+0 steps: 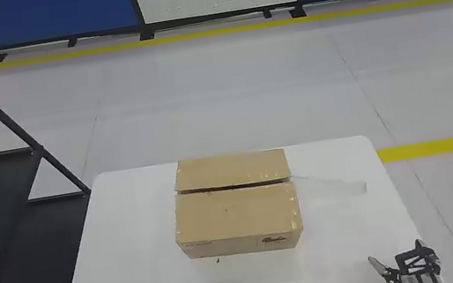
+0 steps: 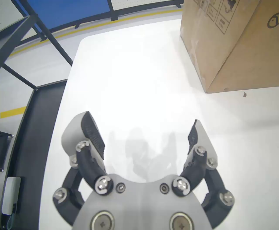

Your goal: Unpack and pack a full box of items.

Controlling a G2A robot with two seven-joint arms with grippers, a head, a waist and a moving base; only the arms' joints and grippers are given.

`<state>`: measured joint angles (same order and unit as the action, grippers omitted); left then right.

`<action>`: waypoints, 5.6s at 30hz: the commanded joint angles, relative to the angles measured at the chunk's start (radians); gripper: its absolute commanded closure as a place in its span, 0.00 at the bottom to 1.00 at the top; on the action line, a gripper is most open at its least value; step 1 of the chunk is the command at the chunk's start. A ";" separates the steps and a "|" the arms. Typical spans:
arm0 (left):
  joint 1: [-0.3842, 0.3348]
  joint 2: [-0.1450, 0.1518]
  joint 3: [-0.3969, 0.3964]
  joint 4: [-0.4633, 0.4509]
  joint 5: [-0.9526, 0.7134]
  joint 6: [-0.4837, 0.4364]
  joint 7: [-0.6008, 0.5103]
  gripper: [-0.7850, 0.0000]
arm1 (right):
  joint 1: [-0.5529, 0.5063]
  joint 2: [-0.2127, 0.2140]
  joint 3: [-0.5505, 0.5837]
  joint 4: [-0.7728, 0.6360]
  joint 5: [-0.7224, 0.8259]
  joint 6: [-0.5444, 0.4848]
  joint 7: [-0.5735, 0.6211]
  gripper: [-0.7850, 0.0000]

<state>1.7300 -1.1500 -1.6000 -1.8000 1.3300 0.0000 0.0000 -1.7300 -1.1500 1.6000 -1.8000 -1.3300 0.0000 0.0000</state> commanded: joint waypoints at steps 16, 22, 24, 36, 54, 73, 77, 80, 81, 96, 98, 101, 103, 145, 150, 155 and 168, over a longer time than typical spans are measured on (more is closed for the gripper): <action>-0.010 0.000 -0.011 -0.001 -0.003 -0.032 0.015 0.00 | -0.008 0.001 0.006 -0.073 0.021 -0.084 0.047 0.00; -0.039 0.000 -0.040 -0.029 -0.035 -0.067 0.034 0.00 | 0.011 0.006 0.049 -0.182 0.187 -0.201 0.238 0.00; -0.043 0.001 -0.054 -0.045 -0.047 -0.082 0.037 0.00 | 0.021 0.008 0.074 -0.218 0.270 -0.245 0.300 0.00; -0.026 0.004 -0.084 -0.087 -0.020 -0.111 0.054 0.00 | 0.034 0.014 0.142 -0.277 0.389 -0.259 0.416 0.00; -0.165 0.000 -0.099 -0.076 -0.151 -0.121 -0.030 0.00 | 0.224 0.024 0.063 -0.259 0.778 -0.295 0.729 0.00; -0.215 0.003 -0.128 -0.070 -0.269 -0.228 -0.068 0.00 | 0.423 0.029 0.013 -0.135 1.091 -0.179 0.893 0.00; -0.233 0.001 -0.116 -0.063 -0.327 -0.235 -0.098 0.00 | 0.426 0.024 -0.009 -0.119 1.127 -0.162 0.838 0.00; -0.287 0.001 -0.110 -0.053 -0.413 -0.248 -0.175 0.00 | 0.467 0.017 -0.075 -0.096 1.165 -0.179 0.805 0.00; -0.303 0.002 -0.111 -0.051 -0.433 -0.255 -0.196 0.00 | 0.485 0.016 -0.086 -0.080 1.173 -0.188 0.804 0.00; -0.405 0.010 -0.094 -0.020 -0.557 -0.291 -0.378 0.00 | 0.681 -0.001 -0.210 0.116 1.215 -0.216 0.714 0.00; -0.405 0.010 -0.094 -0.020 -0.557 -0.291 -0.378 0.00 | 0.681 -0.001 -0.210 0.116 1.215 -0.216 0.714 0.00; -0.405 0.010 -0.094 -0.020 -0.557 -0.291 -0.378 0.00 | 0.681 -0.001 -0.210 0.116 1.215 -0.216 0.714 0.00; -0.405 0.010 -0.094 -0.020 -0.557 -0.291 -0.378 0.00 | 0.681 -0.001 -0.210 0.116 1.215 -0.216 0.714 0.00; -0.616 0.041 -0.075 0.131 -1.049 -0.282 -0.834 0.00 | 0.867 -0.005 -0.296 0.443 1.425 -0.386 0.841 0.00; -0.616 0.041 -0.075 0.131 -1.049 -0.282 -0.834 0.00 | 0.896 -0.008 -0.313 0.488 1.486 -0.422 0.886 0.00; -0.616 0.041 -0.075 0.131 -1.049 -0.282 -0.834 0.00 | 0.912 -0.008 -0.319 0.519 1.564 -0.464 0.946 0.00; -0.616 0.041 -0.075 0.131 -1.049 -0.282 -0.834 0.00 | 0.877 0.012 -0.271 0.497 1.809 -0.602 1.214 0.00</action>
<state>1.1143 -1.1088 -1.6749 -1.6692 0.2807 -0.2816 -0.8336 -0.8477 -1.1400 1.3229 -1.2983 0.4690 -0.5960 1.1972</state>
